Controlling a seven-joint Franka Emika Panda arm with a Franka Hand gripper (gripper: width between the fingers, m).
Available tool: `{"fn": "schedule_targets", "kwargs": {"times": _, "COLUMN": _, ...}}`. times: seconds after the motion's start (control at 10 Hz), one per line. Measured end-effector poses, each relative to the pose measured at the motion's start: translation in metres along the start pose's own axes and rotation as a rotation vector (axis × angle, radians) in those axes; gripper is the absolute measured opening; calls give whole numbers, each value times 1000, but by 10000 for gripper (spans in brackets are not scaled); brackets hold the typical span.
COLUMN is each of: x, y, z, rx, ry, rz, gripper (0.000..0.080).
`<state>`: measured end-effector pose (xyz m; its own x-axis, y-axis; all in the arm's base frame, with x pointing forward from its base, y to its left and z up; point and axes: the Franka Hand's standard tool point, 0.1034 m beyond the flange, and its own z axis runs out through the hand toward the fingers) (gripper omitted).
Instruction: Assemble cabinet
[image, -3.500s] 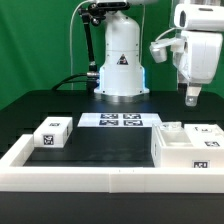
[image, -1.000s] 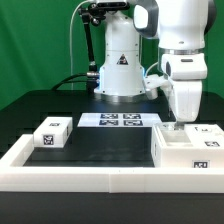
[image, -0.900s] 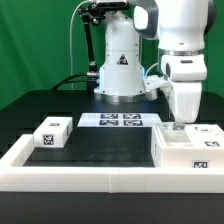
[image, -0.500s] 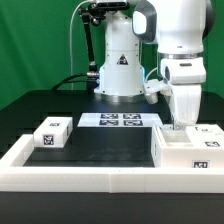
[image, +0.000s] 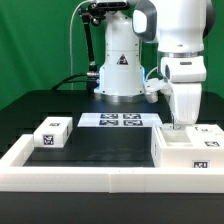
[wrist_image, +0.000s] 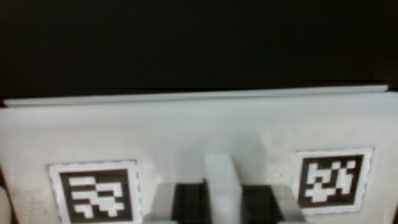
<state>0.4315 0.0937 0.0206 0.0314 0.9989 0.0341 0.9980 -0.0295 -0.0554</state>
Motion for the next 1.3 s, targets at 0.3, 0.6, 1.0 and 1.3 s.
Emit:
{"fn": "schedule_targets", "kwargs": {"times": 0.3, "x": -9, "y": -5, "z": -25, "rx": 31, "ry": -54, "rz": 68, "gripper": 68}}
{"fn": "schedule_targets", "kwargs": {"times": 0.6, "x": -15, "y": -22, "z": -35, "rx": 55, "ry": -86, "rz": 107, "gripper": 68}}
{"fn": "schedule_targets", "kwargs": {"times": 1.0, "x": -38, "y": 15, "z": -55, "rx": 52, "ry": -91, "rz": 48, "gripper": 69}}
{"fn": "schedule_targets", "kwargs": {"times": 1.3, "x": -36, "y": 34, "z": -60, "rx": 42, "ry": -88, "rz": 51, "gripper": 69}}
